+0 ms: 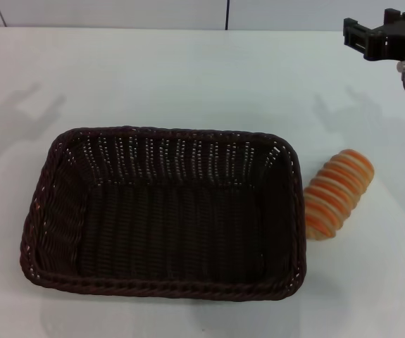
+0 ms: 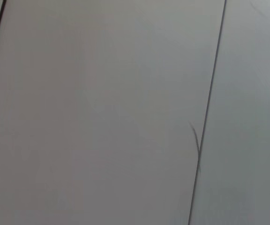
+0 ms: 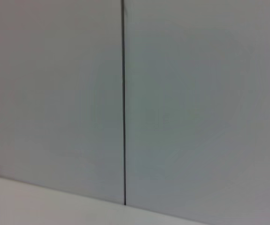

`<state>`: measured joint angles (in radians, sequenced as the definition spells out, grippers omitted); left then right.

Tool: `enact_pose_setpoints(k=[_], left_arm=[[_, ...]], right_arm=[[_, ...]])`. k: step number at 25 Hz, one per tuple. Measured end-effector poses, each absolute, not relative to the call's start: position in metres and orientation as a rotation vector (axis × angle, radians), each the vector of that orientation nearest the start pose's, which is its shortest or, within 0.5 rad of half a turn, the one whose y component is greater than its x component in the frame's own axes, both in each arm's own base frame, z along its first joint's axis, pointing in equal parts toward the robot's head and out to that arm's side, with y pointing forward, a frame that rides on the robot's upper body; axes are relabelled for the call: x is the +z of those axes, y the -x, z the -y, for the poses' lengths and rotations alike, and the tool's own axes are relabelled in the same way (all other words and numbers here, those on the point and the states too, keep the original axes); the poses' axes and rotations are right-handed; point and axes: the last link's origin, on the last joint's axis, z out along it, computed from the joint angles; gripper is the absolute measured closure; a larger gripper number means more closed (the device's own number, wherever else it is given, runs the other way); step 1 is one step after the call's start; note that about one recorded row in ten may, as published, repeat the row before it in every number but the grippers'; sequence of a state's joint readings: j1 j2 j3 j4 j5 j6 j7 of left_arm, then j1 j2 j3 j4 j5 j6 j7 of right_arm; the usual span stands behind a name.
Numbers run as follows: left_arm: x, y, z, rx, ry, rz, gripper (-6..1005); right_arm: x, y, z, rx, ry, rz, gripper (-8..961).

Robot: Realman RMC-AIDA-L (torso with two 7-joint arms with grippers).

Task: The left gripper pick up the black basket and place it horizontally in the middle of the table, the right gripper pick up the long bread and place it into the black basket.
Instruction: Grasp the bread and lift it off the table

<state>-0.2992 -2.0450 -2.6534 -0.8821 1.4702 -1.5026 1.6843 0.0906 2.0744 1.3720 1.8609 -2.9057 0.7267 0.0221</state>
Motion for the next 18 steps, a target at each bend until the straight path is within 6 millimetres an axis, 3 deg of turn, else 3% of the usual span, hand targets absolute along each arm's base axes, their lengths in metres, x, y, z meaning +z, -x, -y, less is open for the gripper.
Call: enact_pose_setpoints(k=[5,10,18], left_arm=[[0.148,0.309,-0.312,-1.054,1.934,0.587,364],[0.15,0.313,-0.311,-1.036,1.923,0.564,364],[0.152,0.316,-0.312,-1.014,1.921,0.552,364]], right_arm=[[0.039,-0.137,-0.336,0.272,2.017,-0.877,343],[0.035,-0.136,-0.341,0.184,2.065,-0.965,350],[0.037,-0.15,-0.348,0.057,2.07,-1.116,361]])
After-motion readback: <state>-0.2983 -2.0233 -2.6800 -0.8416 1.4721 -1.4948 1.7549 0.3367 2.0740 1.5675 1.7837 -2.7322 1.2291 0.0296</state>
